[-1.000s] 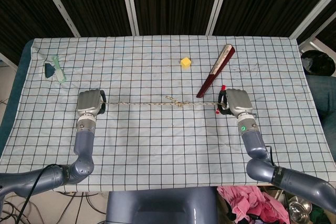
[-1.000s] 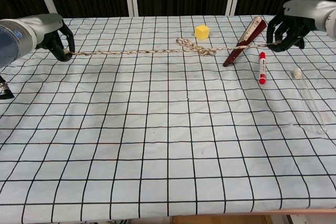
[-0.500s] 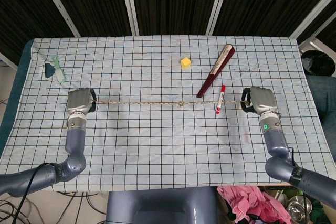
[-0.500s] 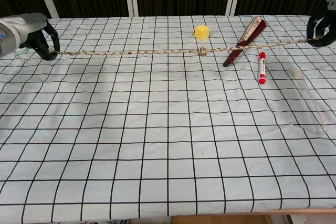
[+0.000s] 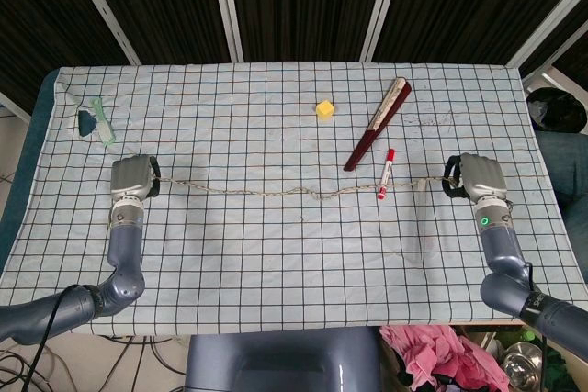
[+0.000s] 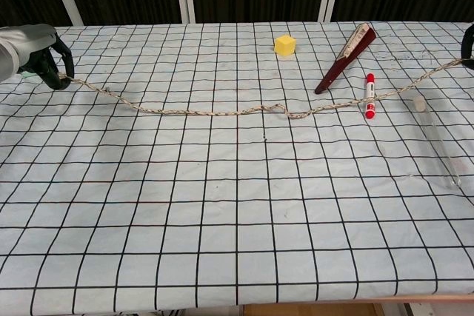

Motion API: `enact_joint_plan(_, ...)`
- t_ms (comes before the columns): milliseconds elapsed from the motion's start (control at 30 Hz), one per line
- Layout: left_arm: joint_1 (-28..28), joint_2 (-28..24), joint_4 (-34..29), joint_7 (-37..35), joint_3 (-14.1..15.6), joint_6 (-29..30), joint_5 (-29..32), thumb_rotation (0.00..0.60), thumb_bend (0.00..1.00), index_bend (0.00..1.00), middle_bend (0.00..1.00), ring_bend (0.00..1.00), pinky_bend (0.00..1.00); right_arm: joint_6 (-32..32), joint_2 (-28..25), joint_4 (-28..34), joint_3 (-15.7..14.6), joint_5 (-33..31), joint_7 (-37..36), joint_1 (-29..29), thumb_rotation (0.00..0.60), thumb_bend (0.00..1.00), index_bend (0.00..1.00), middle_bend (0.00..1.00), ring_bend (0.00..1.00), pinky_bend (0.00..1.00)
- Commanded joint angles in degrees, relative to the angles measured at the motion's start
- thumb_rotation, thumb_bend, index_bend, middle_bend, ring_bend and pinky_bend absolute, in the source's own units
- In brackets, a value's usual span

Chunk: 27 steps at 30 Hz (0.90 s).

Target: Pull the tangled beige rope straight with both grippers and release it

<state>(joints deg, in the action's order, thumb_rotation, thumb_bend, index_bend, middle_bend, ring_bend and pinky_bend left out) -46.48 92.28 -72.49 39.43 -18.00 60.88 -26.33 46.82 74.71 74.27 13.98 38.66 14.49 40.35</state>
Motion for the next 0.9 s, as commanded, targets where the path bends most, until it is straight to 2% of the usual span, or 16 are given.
enact_joint_plan(33,0.17,0.13,0.55,-0.22,0.26,-0.37,-0.07,0.600,0.46,0.64,0.95,0.99,1.00,-0.30,0.17,-0.66,-0.18,-0.17,-0.16,-0.11,0.600,0.51,0.74,0.64,0.74,0.65)
enact_joint_plan(400,0.96,1.81,5.28,-2.06,0.97,-2.92,-0.10,0.600,0.46,0.64,0.95,0.99,1.00,-0.66,1.73,-4.35,-1.99,0.28,0.73,-0.70,0.600,0.51,0.74,0.64,0.74,0.65)
enact_joint_plan(700,1.43,2.26,8.59,-2.20,1.31,-4.27,-0.08,0.600,0.46,0.64,0.95,0.99,1.00,-2.17,2.08,-8.71,-2.33,-1.81,0.21,-2.01,0.600,0.51,0.74,0.64,0.74,0.65)
enact_joint_plan(900,2.01,3.17,10.62,-2.37,1.92,-5.16,-0.24,0.600,0.46,0.64,0.95,0.99,1.00,-2.80,2.31,-9.07,-2.56,-0.87,-0.72,-2.79,0.600,0.51,0.74,0.64,0.74,0.65)
